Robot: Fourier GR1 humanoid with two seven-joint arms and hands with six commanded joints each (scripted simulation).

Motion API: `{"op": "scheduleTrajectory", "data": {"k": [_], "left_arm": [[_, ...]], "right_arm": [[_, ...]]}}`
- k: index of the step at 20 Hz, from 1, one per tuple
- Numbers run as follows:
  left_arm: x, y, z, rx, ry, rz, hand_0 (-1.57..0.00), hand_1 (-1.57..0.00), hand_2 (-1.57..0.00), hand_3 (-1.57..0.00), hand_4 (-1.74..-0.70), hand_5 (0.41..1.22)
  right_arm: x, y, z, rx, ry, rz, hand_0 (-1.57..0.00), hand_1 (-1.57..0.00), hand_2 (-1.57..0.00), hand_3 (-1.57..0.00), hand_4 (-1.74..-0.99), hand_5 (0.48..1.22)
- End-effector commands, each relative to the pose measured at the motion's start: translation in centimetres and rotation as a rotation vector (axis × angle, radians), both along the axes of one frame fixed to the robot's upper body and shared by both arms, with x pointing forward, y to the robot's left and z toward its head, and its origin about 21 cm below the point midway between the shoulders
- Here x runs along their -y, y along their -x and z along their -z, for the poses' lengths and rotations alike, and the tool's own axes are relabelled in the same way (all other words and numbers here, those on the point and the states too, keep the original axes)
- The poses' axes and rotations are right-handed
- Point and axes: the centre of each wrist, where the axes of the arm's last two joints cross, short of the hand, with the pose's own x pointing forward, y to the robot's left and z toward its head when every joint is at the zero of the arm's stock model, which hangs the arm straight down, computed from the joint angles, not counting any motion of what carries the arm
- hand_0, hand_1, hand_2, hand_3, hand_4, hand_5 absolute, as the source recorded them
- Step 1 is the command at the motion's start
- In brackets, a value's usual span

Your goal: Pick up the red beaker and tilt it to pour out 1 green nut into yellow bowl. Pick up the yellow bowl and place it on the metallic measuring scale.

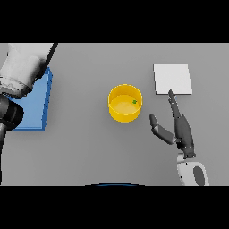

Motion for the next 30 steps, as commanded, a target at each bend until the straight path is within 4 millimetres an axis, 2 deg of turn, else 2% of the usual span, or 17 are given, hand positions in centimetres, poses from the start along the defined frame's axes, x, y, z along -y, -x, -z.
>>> {"op": "scheduleTrajectory", "data": {"k": [1,3,7,10,11,13,18,22,27,30], "left_arm": [[-2.1,-0.3,-0.2,0.008,0.093,-0.060,-1.57,-1.57,-1.57,-1.45,-1.74,1.221],[-6.5,-0.6,0.1,0.022,0.271,-0.164,-1.57,-1.57,-1.57,-1.45,-1.74,1.221],[-13.9,-0.4,3.4,0.060,0.540,-0.392,-1.57,-1.57,-1.57,-1.41,-1.74,1.221],[-18.1,0.4,6.3,0.085,0.749,-0.519,-1.57,-1.57,-1.57,-1.44,-1.74,1.221],[-18.6,0.6,7.5,0.088,0.816,-0.549,-1.57,-1.57,-1.57,-1.45,-1.74,1.221],[-19.7,1.2,10.0,0.083,0.919,-0.629,-1.57,-1.57,-1.57,-1.47,-1.74,1.221],[-21.5,3.6,13.8,0.105,1.093,-0.726,-1.57,-1.57,-1.57,-1.48,-1.74,1.221],[-21.1,6.7,16.9,0.112,1.176,-0.762,-1.57,-1.57,-1.57,-1.44,-1.74,1.221],[-20.0,9.6,19.2,0.111,1.249,-0.784,-1.57,-1.57,-1.57,-1.51,-1.74,1.221],[-19.3,10.9,20.3,0.091,1.294,-0.820,-1.57,-1.57,-1.57,-1.54,-1.74,1.151]], "right_arm": [[0.0,-0.2,-0.1,-0.004,-0.011,0.003,0.00,0.00,0.00,0.00,-1.006,0.669],[0.1,-0.2,-0.1,0.001,-0.030,-0.002,0.00,0.00,0.00,0.00,-1.002,0.666],[0.2,-0.4,-0.4,0.002,-0.012,-0.002,0.00,0.00,0.00,0.00,-1.034,0.655],[0.3,-0.3,0.0,-0.010,-0.008,0.004,0.00,0.00,0.00,0.00,-1.057,0.652],[-0.2,-0.3,-0.1,-0.007,-0.008,0.000,0.00,0.00,0.00,0.00,-1.053,0.651],[0.2,-0.2,-0.1,0.001,0.013,0.009,0.00,0.00,0.00,0.00,-1.047,0.651],[0.1,-0.1,-0.2,-0.005,0.046,0.000,0.00,0.00,0.00,0.00,-1.041,0.650],[0.5,-0.1,0.0,-0.021,0.050,0.005,0.00,0.00,0.00,0.00,-1.018,0.645],[1.1,-0.1,0.3,-0.010,0.030,-0.005,0.00,0.00,0.00,0.00,-1.004,0.648],[0.8,0.0,0.3,0.009,0.017,-0.010,0.00,0.00,0.00,0.00,-1.012,0.650]]}}
